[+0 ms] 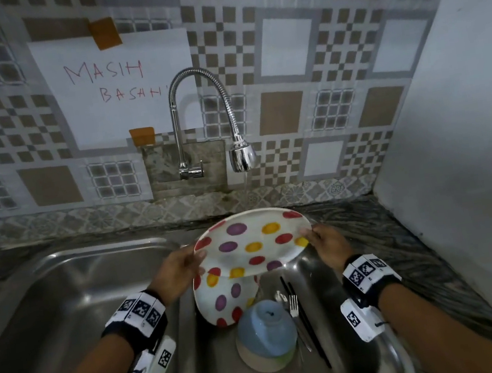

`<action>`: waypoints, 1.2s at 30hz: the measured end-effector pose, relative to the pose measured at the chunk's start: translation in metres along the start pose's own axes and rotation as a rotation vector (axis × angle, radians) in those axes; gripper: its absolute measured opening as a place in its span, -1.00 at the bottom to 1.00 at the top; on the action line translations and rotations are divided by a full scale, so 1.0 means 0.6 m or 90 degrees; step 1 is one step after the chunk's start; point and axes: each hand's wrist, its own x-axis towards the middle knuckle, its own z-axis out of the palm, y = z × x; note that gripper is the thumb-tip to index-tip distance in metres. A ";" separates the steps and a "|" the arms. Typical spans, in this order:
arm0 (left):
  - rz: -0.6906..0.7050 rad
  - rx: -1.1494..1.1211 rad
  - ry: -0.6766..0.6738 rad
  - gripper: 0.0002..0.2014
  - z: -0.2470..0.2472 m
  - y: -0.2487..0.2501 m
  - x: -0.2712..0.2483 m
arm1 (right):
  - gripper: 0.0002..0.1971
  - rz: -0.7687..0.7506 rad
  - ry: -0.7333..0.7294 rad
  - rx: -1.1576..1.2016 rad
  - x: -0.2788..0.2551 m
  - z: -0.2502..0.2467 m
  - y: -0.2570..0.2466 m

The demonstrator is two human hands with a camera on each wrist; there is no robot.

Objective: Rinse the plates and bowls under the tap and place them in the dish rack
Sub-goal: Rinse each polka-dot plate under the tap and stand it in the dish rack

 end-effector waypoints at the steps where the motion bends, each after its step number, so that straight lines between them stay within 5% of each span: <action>1: -0.002 0.041 0.017 -0.56 -0.001 -0.003 0.002 | -0.69 0.001 0.004 0.003 -0.008 -0.002 -0.005; 4: 0.035 0.264 0.006 -0.70 0.014 0.013 -0.004 | -0.73 -0.012 0.026 -0.001 -0.029 -0.010 0.000; 6: 0.083 0.277 -0.012 -0.82 0.033 0.023 -0.010 | -0.77 -0.004 0.034 0.013 -0.046 -0.014 0.014; 15: 0.208 0.413 -0.105 -0.55 0.071 0.031 -0.011 | -0.50 0.004 0.153 -0.013 -0.167 -0.066 0.016; 19: 0.336 0.474 -0.148 -0.48 0.131 0.043 -0.014 | -0.50 -0.011 0.235 -0.008 -0.255 -0.105 0.009; 24: 0.238 0.295 -0.307 -0.38 0.262 0.059 -0.033 | -0.61 0.043 0.335 -0.047 -0.396 -0.180 0.021; 27: 0.344 0.291 -0.405 -0.39 0.364 0.070 -0.067 | -0.65 0.099 0.415 -0.111 -0.499 -0.243 0.025; 36: 0.371 0.187 -0.571 -0.59 0.686 0.056 -0.233 | -0.71 0.295 0.509 -0.250 -0.834 -0.377 0.051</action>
